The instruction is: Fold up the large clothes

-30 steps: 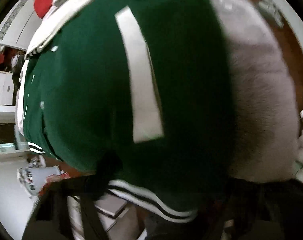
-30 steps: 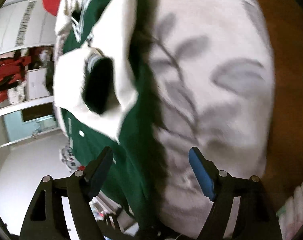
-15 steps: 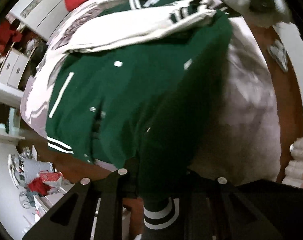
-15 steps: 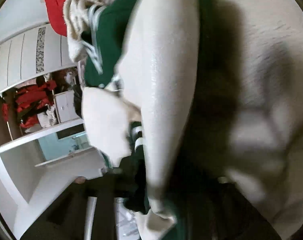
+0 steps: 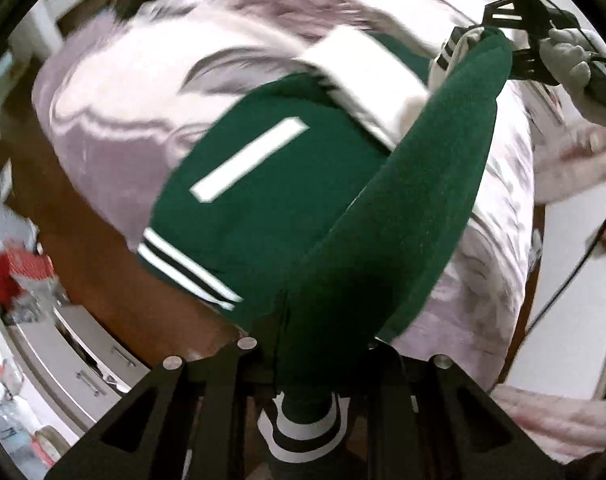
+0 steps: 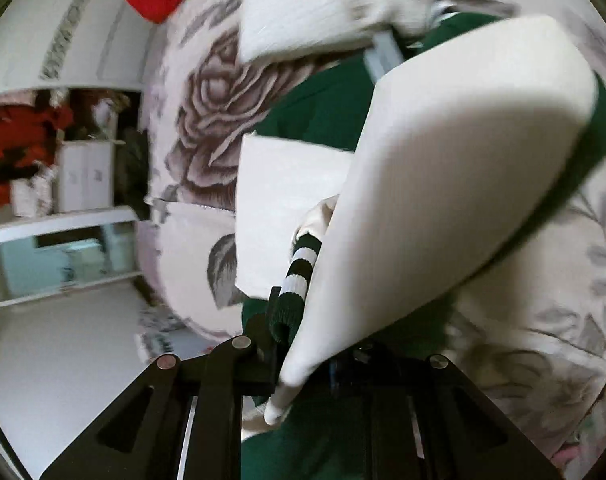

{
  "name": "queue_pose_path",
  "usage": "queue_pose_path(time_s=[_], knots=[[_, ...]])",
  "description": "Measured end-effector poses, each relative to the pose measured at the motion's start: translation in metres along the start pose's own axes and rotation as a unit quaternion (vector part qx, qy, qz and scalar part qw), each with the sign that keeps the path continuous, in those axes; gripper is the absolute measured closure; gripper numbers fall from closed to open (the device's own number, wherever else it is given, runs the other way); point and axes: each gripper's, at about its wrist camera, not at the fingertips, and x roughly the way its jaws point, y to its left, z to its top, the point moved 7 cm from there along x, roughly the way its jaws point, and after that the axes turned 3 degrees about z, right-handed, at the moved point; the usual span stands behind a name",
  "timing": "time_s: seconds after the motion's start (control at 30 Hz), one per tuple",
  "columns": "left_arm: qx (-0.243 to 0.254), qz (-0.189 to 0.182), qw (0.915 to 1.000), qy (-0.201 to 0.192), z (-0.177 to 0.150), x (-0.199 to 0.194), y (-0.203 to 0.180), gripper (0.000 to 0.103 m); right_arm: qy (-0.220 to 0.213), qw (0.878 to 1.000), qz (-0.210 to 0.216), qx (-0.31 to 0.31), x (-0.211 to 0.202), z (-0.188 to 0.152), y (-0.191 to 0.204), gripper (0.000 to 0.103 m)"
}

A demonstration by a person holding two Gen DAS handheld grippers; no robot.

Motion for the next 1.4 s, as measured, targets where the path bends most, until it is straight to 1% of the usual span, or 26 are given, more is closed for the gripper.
queue_pose_path(time_s=[0.03, 0.13, 0.2, 0.27, 0.37, 0.43, 0.47, 0.5, 0.57, 0.67, 0.73, 0.8, 0.9, 0.93, 0.97, 1.0, 1.07, 1.13, 1.17, 1.2, 1.23, 1.27, 1.3, 1.33, 1.37, 1.4], knots=[[-0.018, -0.007, 0.9998, 0.002, 0.009, 0.008, 0.024, 0.09, 0.004, 1.0, -0.024, -0.011, 0.029, 0.006, 0.028, 0.085], [-0.052, -0.018, 0.9982, 0.026, 0.028, 0.044, 0.081, 0.089, 0.017, 0.997, -0.071, -0.031, 0.099, 0.016, 0.073, 0.084], [-0.08, -0.023, 0.9956, 0.043, 0.038, 0.075, 0.119, 0.084, 0.027, 0.995, -0.086, -0.036, 0.137, 0.02, 0.079, 0.074], [-0.11, -0.058, 0.9894, 0.075, 0.038, 0.101, 0.146, 0.082, 0.043, 0.996, -0.068, -0.026, 0.166, 0.021, 0.089, 0.051], [-0.159, -0.117, 0.9763, 0.089, 0.031, 0.102, 0.168, 0.069, 0.079, 0.997, -0.006, -0.012, 0.176, 0.002, 0.092, 0.039], [-0.175, -0.129, 0.9733, 0.073, 0.023, 0.089, 0.183, 0.045, 0.098, 0.994, 0.045, -0.019, 0.163, -0.022, 0.089, 0.034], [-0.191, -0.136, 0.9697, 0.069, 0.018, 0.083, 0.192, 0.026, 0.102, 0.993, 0.054, -0.026, 0.153, -0.033, 0.085, 0.033], [-0.203, -0.141, 0.9668, 0.066, 0.014, 0.079, 0.197, 0.021, 0.102, 0.992, 0.056, -0.038, 0.14, -0.05, 0.076, 0.033], [-0.228, -0.155, 0.9592, 0.062, 0.007, 0.073, 0.205, 0.019, 0.096, 0.993, 0.046, -0.059, 0.121, -0.08, 0.057, 0.032], [-0.246, -0.146, 0.9553, 0.075, -0.002, 0.086, 0.204, 0.019, 0.096, 0.993, -0.011, -0.068, 0.102, -0.135, 0.002, 0.032], [-0.24, -0.147, 0.9556, 0.088, -0.001, 0.096, 0.189, 0.019, 0.123, 0.991, -0.033, -0.032, 0.109, -0.188, -0.049, 0.032], [-0.241, -0.149, 0.9538, 0.1, 0.0, 0.112, 0.171, 0.019, 0.157, 0.987, -0.027, 0.013, 0.123, -0.236, -0.088, 0.032], [-0.261, -0.154, 0.9469, 0.109, 0.001, 0.134, 0.153, 0.019, 0.17, 0.983, -0.012, 0.071, 0.139, -0.285, -0.134, 0.032], [-0.277, -0.162, 0.9419, 0.099, 0.002, 0.14, 0.148, 0.021, 0.17, 0.982, 0.0, 0.081, 0.143, -0.295, -0.143, 0.032], [-0.289, -0.158, 0.9402, 0.087, 0.003, 0.143, 0.146, 0.028, 0.17, 0.982, 0.01, 0.088, 0.146, -0.303, -0.149, 0.032], [-0.302, -0.159, 0.9375, 0.068, 0.004, 0.142, 0.144, 0.053, 0.168, 0.981, 0.02, 0.092, 0.147, -0.31, -0.153, 0.032], [-0.317, -0.155, 0.9342, 0.049, 0.004, 0.133, 0.141, 0.064, 0.16, 0.981, 0.04, 0.1, 0.145, -0.321, -0.159, 0.032], [-0.329, -0.164, 0.9299, 0.019, 0.0, 0.112, 0.142, 0.083, 0.153, 0.981, 0.051, 0.105, 0.144, -0.328, -0.163, 0.032], [-0.333, -0.171, 0.9271, 0.011, -0.002, 0.104, 0.143, 0.084, 0.148, 0.981, 0.065, 0.107, 0.145, -0.335, -0.164, 0.033], [-0.341, -0.183, 0.9221, 0.001, -0.005, 0.092, 0.145, 0.091, 0.15, 0.979, 0.079, 0.109, 0.149, -0.341, -0.163, 0.039], [-0.348, -0.19, 0.9178, -0.007, -0.008, 0.079, 0.148, 0.095, 0.155, 0.977, 0.091, 0.112, 0.142, -0.346, -0.171, 0.068], [-0.354, -0.202, 0.913, -0.013, -0.009, 0.07, 0.15, 0.099, 0.15, 0.977, 0.102, 0.113, 0.142, -0.351, -0.169, 0.076], [-0.363, -0.212, 0.9069, -0.022, -0.009, 0.058, 0.154, 0.102, 0.137, 0.978, 0.113, 0.113, 0.138, -0.354, -0.165, 0.082], [-0.369, -0.21, 0.905, -0.032, -0.007, 0.047, 0.162, 0.102, 0.135, 0.974, 0.134, 0.12, 0.135, -0.358, -0.159, 0.087], [-0.365, -0.203, 0.9075, -0.041, -0.004, 0.043, 0.167, 0.102, 0.133, 0.972, 0.148, 0.128, 0.131, -0.362, -0.154, 0.088], [-0.357, -0.186, 0.9142, -0.05, 0.0, 0.04, 0.176, 0.102, 0.13, 0.972, 0.155, 0.124, 0.128, -0.364, -0.148, 0.088]])
